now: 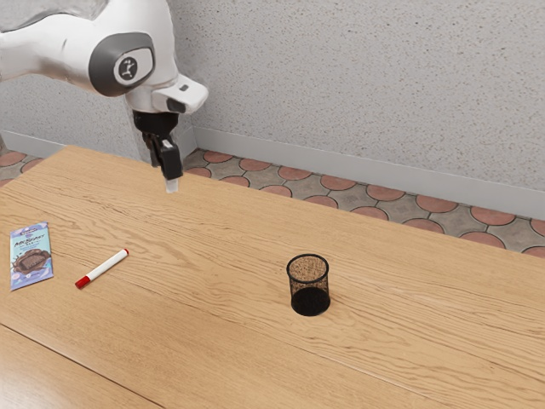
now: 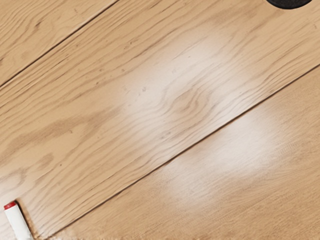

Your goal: Put the marker into the pen holder.

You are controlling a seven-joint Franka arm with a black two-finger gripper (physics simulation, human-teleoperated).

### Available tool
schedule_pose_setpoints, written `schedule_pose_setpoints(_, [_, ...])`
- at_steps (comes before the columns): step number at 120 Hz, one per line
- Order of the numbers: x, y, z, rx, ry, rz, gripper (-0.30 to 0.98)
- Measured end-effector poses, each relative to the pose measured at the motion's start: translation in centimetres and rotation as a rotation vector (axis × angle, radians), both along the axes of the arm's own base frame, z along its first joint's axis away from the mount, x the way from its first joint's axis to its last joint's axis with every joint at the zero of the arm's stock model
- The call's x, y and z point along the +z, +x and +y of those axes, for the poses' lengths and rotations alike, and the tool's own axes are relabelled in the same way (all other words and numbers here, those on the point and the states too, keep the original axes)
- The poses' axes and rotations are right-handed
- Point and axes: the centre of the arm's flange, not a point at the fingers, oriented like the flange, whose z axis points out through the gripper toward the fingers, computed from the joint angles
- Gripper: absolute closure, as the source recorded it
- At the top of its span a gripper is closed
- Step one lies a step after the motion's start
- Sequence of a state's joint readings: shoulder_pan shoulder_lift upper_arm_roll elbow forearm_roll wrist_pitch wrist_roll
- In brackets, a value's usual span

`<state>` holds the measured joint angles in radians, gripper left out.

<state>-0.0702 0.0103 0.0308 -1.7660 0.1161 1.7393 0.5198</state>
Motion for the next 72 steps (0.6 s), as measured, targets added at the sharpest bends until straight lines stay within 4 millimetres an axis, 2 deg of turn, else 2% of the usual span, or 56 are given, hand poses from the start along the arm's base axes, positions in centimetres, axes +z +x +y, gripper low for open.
schedule_pose_setpoints(8, [-3.9, -0.1, 1.0, 0.037, -0.008, 0.003, 0.02])
schedule_pose_setpoints(13, [-6.2, 0.4, 2.0, 0.064, -0.005, 0.002, 0.11])
schedule_pose_setpoints(17, [-8.0, 1.0, 3.7, 0.099, 0.002, 0.005, 0.19])
schedule_pose_setpoints(21, [-9.6, 1.3, 7.3, 0.163, 0.013, 0.007, 0.25])
schedule_pose_setpoints(30, [-12.5, -0.2, 19.7, 0.382, 0.026, 0.009, 0.36])
schedule_pose_setpoints(32, [-13.0, -0.6, 21.6, 0.417, 0.028, 0.007, 0.37])
schedule_pose_setpoints(35, [-13.7, -1.0, 23.3, 0.449, 0.030, 0.004, 0.40])
schedule_pose_setpoints(40, [-14.5, -0.9, 24.3, 0.467, 0.033, -0.008, 0.43])
schedule_pose_setpoints(52, [-16.3, -0.1, 24.5, 0.480, 0.030, -0.029, 0.49])
schedule_pose_setpoints(72, [-21.0, 0.9, 25.0, 0.517, 0.008, -0.030, 0.53])
